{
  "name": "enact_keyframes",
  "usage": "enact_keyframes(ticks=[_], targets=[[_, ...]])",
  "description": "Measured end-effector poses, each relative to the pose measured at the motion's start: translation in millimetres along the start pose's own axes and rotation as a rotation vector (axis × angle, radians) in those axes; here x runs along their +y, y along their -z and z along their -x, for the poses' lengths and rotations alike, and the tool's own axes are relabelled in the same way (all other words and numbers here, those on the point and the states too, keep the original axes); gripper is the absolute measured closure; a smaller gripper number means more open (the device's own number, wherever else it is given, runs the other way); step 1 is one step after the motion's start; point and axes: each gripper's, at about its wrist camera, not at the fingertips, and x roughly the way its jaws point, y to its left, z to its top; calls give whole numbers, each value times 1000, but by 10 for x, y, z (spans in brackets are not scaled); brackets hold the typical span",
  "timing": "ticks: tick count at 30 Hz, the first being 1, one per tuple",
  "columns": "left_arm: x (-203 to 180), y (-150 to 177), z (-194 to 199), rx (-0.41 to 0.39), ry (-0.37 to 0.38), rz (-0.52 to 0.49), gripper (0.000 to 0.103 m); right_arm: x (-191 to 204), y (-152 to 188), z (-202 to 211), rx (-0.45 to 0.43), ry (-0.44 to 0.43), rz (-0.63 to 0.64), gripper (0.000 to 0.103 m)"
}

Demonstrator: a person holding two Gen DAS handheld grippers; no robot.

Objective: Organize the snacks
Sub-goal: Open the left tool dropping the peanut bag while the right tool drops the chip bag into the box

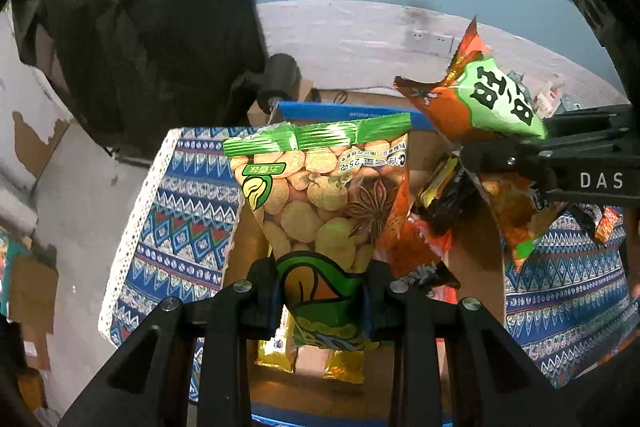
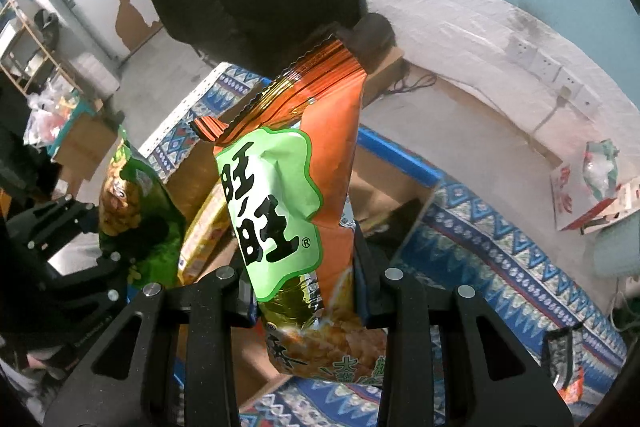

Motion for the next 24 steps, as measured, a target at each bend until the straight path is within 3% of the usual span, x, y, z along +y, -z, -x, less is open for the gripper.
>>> enact_keyframes(ticks=[12,14,18,24], targets=[[134,31,-35,25,-38,20,71,208,-78,-234,24,-66,-11,68],[148,35,-42,28,-52,27,64,232,-80,-218,16,-72,-11,66],[117,35,8,11,-78,17,41,220,-63,-131,-14,-77,-12,45],[61,5,84,-14,-86,-4,32,110,-35,38,-48,-65,-37,36]])
